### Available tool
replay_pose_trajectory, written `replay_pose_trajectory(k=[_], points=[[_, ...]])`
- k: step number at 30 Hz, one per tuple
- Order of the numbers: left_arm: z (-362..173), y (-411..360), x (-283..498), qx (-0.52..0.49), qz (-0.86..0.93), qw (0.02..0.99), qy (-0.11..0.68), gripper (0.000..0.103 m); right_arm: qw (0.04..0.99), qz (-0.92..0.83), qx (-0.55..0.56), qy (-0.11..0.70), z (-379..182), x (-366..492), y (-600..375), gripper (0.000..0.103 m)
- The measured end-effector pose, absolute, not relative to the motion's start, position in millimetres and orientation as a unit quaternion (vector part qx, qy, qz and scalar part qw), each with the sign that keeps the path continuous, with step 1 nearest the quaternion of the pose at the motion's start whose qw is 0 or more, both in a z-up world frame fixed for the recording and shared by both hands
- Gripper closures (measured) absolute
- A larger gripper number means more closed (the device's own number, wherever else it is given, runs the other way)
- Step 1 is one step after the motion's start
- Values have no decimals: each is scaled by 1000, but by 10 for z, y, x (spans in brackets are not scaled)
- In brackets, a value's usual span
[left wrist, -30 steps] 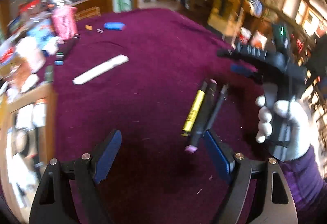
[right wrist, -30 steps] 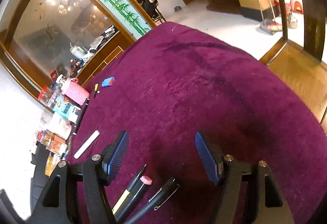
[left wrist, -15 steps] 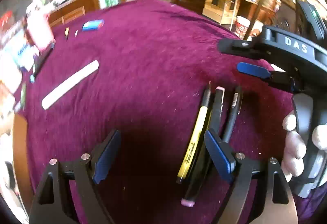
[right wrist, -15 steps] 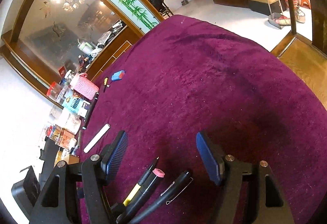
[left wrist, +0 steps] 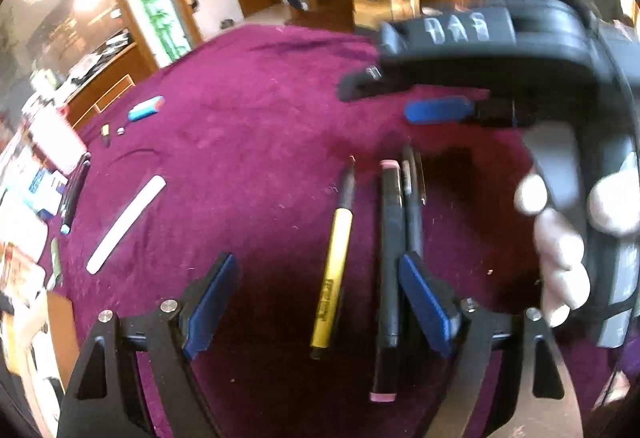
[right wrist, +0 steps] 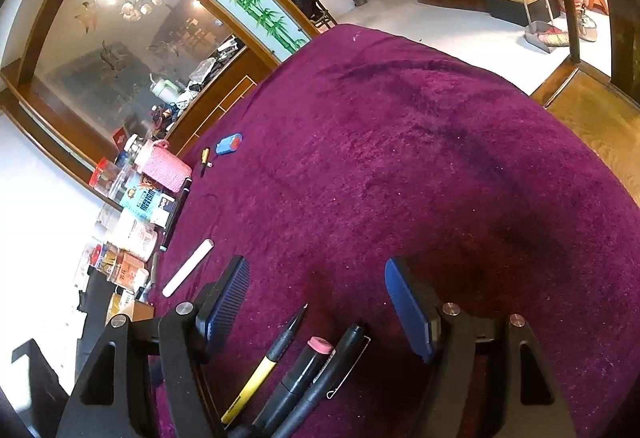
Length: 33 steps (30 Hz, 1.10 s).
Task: Organize rigid objects
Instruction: 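Close the left tool on the black marker with pink end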
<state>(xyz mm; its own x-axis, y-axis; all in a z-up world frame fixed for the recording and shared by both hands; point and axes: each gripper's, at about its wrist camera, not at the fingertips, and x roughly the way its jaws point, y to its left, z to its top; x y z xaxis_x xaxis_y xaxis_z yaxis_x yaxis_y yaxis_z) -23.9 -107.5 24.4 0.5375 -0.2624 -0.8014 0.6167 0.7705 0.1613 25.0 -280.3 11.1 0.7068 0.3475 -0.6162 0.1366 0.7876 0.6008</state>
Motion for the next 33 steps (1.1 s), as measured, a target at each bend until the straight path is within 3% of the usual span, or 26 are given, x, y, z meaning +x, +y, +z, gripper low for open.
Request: replay_pose_trajectory(k=[12, 21, 28, 33], points=[[107, -569, 65, 111, -250, 844, 460, 23, 856, 67, 330, 391, 52, 283, -2810, 27], [263, -935, -278, 204, -248, 867, 381, 31, 859, 64, 320, 394, 54, 291, -2783, 25], [159, -929, -179, 144, -316, 830, 436, 35, 862, 65, 310, 396, 62, 294, -2766, 23], [95, -872, -108, 111, -348, 805, 467, 52, 862, 65, 308, 397, 64, 295, -2764, 23]])
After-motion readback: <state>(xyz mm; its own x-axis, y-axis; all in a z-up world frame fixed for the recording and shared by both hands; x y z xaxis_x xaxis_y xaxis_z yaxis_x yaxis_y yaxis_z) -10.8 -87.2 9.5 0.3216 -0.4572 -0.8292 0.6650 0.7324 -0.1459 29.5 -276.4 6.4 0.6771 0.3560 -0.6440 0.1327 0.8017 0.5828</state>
